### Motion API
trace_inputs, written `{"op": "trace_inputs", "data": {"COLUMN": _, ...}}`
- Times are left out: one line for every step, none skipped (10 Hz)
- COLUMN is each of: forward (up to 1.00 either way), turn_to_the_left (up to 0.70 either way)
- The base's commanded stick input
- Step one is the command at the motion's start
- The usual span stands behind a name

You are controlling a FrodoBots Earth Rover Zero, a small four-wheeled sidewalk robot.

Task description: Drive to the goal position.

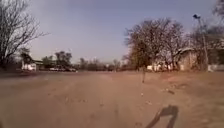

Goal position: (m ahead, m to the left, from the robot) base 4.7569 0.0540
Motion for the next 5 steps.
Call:
{"op": "trace_inputs", "data": {"forward": 0.7, "turn_to_the_left": 0.0}}
{"op": "trace_inputs", "data": {"forward": 0.7, "turn_to_the_left": 0.0}}
{"op": "trace_inputs", "data": {"forward": 0.7, "turn_to_the_left": 0.0}}
{"op": "trace_inputs", "data": {"forward": 0.7, "turn_to_the_left": 0.0}}
{"op": "trace_inputs", "data": {"forward": 0.7, "turn_to_the_left": 0.0}}
